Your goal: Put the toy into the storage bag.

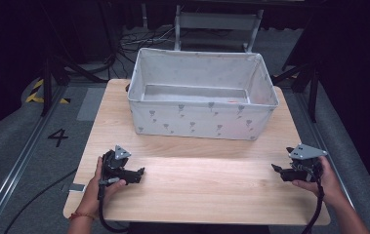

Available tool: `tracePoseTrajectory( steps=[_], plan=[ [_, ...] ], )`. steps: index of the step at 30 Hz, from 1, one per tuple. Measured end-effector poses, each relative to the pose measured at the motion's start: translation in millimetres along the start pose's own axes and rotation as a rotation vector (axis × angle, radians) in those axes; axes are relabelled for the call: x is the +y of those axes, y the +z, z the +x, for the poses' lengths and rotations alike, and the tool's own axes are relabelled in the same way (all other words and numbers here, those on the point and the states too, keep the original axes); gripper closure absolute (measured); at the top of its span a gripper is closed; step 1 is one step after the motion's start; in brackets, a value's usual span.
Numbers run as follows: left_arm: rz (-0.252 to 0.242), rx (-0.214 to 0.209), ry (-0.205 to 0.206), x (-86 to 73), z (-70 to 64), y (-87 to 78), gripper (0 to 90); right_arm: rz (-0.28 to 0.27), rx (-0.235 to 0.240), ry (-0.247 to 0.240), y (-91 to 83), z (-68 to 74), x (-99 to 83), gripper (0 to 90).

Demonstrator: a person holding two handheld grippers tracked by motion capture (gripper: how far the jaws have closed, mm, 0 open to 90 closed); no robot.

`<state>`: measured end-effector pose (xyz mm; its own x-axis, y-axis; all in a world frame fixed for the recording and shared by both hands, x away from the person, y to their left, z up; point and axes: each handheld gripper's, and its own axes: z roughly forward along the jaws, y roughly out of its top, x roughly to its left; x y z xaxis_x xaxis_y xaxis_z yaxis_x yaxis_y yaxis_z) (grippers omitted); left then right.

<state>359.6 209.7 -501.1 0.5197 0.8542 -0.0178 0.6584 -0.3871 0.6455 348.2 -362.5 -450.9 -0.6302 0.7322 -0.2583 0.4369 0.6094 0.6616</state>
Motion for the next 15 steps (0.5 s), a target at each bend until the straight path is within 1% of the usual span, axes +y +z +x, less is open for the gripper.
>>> tracePoseTrajectory(
  steps=[3,5,7,8,9,11,12,13,14,15],
  plan=[
    [0.000,0.000,0.000,0.0,0.0,0.0,0.4,-0.010,0.012,0.025,1.1,0.2,-12.0,18.4],
    [0.000,0.000,0.000,0.0,0.0,0.0,0.4,-0.030,0.026,0.067,1.6,-0.6,-20.5,18.4],
    [0.000,0.000,0.000,0.0,0.0,0.0,0.4,-0.033,0.032,0.088,2.3,-0.6,-27.3,18.0],
    [0.000,0.000,0.000,0.0,0.0,0.0,0.4,-0.045,0.042,0.113,2.5,-0.4,-33.0,17.8],
    [0.000,0.000,0.000,0.0,0.0,0.0,0.4,-0.047,0.064,0.136,3.9,-0.4,-39.1,17.5],
    [0.001,-0.002,-0.003,0.1,-0.1,0.1,0.3,-0.037,0.063,0.141,6.2,1.5,-46.6,16.5],
    [0.000,0.000,-0.001,0.1,0.0,0.1,0.3,-0.032,0.065,0.152,7.3,2.1,-50.4,16.7],
    [-0.001,-0.001,-0.002,0.1,-0.1,0.2,0.3,-0.029,0.069,0.150,8.2,2.5,-53.7,16.3],
    [-0.001,-0.001,-0.001,0.1,0.0,0.2,0.3,-0.033,0.071,0.153,8.8,3.1,-56.4,16.3],
    [0.000,-0.001,0.000,0.1,0.0,0.1,0.3,-0.038,0.071,0.166,9.1,3.7,-59.0,16.3]
  ],
)
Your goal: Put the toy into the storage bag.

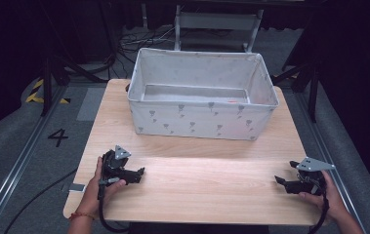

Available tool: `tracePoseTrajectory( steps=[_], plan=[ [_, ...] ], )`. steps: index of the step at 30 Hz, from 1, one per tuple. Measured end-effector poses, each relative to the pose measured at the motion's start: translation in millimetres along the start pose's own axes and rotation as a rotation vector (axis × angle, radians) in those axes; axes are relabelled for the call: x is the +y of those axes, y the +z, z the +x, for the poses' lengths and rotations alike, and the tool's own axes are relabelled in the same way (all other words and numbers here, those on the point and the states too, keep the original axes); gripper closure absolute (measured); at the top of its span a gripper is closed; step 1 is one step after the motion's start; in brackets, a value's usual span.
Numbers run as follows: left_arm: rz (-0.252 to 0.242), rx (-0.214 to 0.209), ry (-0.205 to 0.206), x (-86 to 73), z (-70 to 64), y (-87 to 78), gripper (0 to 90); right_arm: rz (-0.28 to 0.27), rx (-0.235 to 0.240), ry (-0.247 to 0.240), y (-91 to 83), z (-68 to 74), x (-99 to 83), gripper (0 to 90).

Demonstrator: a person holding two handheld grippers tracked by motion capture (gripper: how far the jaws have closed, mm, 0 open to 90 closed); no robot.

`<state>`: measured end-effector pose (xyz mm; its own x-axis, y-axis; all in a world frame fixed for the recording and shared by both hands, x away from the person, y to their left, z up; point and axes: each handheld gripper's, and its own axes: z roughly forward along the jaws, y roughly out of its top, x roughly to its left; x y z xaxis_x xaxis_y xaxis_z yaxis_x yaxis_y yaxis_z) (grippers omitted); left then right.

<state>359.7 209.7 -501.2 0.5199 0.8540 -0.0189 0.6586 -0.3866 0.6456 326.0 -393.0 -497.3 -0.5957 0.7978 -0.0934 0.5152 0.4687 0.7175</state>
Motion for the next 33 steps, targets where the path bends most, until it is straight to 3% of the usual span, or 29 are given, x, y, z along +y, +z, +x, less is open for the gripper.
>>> tracePoseTrajectory(
  steps=[2,3,9,33],
  plan=[
    [-0.001,0.000,-0.001,0.0,-0.1,0.0,0.3,-0.008,0.009,0.015,1.0,-0.1,-2.8,16.3],
    [0.000,0.000,0.000,0.0,0.0,0.0,0.3,-0.021,0.033,0.047,3.6,-0.1,-8.6,15.3],
    [-0.001,0.000,-0.004,0.0,-0.3,0.2,0.2,0.000,0.069,0.096,4.5,-6.1,-9.6,14.5],
    [0.007,-0.006,-0.005,1.3,-0.1,0.8,0.0,0.000,0.066,0.096,4.5,-6.0,-9.6,14.3]
  ],
)
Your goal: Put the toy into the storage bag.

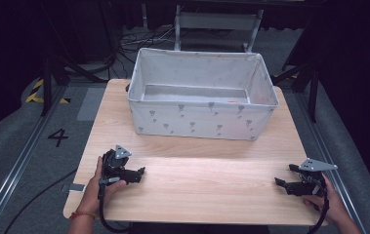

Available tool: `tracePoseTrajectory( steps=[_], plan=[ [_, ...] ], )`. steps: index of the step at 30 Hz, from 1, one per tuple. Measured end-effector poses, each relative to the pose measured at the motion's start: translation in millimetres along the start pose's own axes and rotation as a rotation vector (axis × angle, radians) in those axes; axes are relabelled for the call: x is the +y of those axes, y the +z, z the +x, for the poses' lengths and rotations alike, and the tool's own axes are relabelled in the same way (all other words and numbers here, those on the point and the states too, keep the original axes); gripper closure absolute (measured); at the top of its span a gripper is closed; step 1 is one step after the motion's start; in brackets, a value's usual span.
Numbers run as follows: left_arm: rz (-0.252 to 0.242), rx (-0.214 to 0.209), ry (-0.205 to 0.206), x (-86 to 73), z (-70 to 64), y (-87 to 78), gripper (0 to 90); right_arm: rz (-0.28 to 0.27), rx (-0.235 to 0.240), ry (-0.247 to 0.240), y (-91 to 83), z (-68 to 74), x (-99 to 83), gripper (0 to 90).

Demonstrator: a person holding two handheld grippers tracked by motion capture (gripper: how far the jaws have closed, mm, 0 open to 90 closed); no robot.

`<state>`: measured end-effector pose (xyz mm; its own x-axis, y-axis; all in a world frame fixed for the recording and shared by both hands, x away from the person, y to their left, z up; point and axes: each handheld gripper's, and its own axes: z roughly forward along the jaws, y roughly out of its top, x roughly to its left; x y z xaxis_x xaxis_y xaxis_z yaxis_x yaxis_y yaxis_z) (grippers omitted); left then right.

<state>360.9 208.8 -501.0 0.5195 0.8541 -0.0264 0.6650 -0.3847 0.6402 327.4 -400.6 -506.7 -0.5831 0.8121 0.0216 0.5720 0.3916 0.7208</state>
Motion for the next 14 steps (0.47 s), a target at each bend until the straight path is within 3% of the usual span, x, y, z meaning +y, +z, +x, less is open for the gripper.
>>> tracePoseTrajectory(
  steps=[14],
  plan=[
    [0.000,0.000,0.000,0.0,0.0,0.0,0.1,0.000,0.000,0.000,0.0,0.0,0.0,14.3]
  ],
)
